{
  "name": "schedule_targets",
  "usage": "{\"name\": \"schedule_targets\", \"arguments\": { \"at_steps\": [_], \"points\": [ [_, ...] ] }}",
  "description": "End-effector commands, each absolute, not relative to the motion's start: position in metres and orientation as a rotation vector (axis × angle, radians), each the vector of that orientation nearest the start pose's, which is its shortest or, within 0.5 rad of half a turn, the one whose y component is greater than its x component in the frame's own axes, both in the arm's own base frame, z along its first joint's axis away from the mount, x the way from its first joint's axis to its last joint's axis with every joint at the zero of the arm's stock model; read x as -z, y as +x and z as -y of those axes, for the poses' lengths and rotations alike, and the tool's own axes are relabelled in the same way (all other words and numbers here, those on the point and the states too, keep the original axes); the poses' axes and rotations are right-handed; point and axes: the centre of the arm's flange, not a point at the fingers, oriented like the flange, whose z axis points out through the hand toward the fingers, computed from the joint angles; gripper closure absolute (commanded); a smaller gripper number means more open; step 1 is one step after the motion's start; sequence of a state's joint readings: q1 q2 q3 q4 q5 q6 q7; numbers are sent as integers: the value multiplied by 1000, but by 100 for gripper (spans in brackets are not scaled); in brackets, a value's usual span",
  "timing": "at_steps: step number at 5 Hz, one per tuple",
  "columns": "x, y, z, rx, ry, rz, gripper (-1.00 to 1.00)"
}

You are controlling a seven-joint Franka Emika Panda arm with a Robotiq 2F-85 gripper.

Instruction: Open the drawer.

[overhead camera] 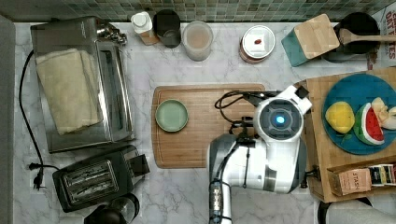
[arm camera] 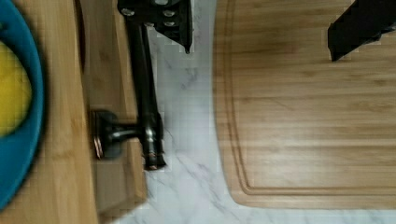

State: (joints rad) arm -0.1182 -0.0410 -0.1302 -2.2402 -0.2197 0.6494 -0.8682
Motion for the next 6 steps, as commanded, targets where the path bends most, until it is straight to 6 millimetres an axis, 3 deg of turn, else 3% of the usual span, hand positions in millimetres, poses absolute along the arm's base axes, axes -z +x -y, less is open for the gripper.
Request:
{"name": "schedule_targets", "arguments": {
  "at_steps": [1,2,3,4,6],
  "points": [
    [-368,496,189,132,-3388,83,-100],
    [-349,493,192,106,-3383,43,-100],
    [-343,491,198,-9,-3432,-59,-100],
    [-337,485,216,-89,-3440,-75,-100],
    [-311,466,245,-26,-3463,-58,-100]
  ]
}}
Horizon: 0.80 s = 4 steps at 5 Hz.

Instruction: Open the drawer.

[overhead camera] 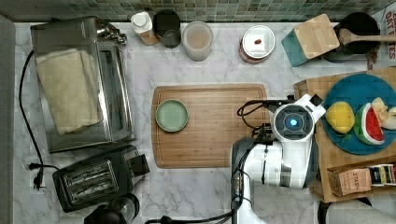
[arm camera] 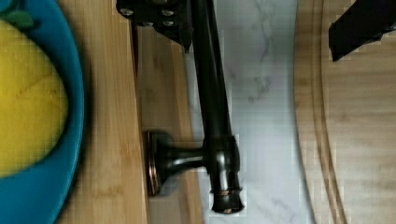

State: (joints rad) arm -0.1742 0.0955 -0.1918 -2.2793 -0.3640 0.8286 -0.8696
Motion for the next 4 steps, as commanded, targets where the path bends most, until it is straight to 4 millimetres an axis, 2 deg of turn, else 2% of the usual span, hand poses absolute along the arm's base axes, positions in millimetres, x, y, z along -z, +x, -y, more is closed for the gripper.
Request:
{"name": "schedule_targets", "arguments": {
  "at_steps": [1,2,4],
  "points": [
    [-298,460,249,-75,-3443,-93,-100],
    [-281,460,248,-88,-3408,-81,-100],
    [-243,455,220,7,-3353,-155,-100]
  ]
}}
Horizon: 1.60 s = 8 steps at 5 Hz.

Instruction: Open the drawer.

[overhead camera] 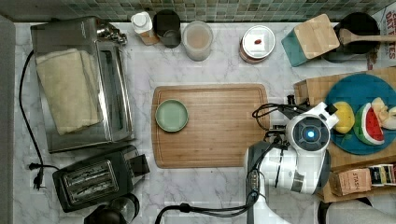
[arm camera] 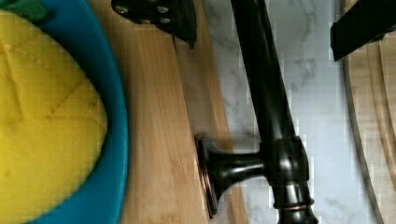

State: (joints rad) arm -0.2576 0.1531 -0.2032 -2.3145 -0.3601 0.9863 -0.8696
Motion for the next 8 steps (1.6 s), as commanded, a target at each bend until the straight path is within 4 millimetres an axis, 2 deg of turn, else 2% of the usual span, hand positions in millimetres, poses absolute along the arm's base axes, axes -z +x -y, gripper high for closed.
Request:
{"name": "schedule_targets", "arguments": {
  "at_steps": [1,3,5,6,7,8],
  "points": [
    [-230,455,211,-25,-3349,-151,-100],
    [-215,460,214,-106,-3349,-106,-100],
    [-219,455,221,-103,-3282,-63,-100],
    [-224,455,206,-161,-3207,-9,-100],
    [-227,452,173,-179,-3154,-5,-100],
    [-229,441,127,-118,-3147,-33,-100]
  ]
}}
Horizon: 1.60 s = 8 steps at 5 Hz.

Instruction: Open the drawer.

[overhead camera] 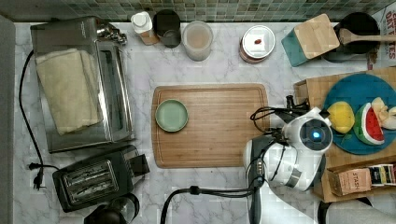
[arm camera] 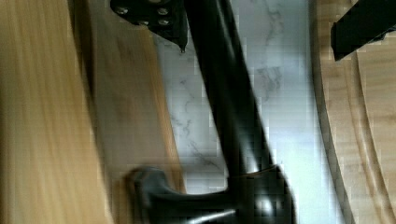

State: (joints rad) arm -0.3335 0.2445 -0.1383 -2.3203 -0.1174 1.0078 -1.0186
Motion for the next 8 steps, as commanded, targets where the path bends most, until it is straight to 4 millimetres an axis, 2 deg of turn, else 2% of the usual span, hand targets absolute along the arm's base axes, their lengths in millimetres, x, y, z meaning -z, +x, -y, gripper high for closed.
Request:
{"name": "schedule_targets", "arguments": {
  "at_steps": [1,2,3,5,6,7,8],
  "points": [
    [-230,429,87,-18,-3151,-56,-100],
    [-232,421,57,14,-3161,-49,-100],
    [-237,418,26,-52,-3142,-39,-100],
    [-232,409,-25,-76,-3088,-44,-100],
    [-238,402,-51,-112,-3051,-105,-100],
    [-252,397,-67,-72,-3045,-140,-100],
    [-252,397,-67,-72,-3045,-140,-100]
  ]
}}
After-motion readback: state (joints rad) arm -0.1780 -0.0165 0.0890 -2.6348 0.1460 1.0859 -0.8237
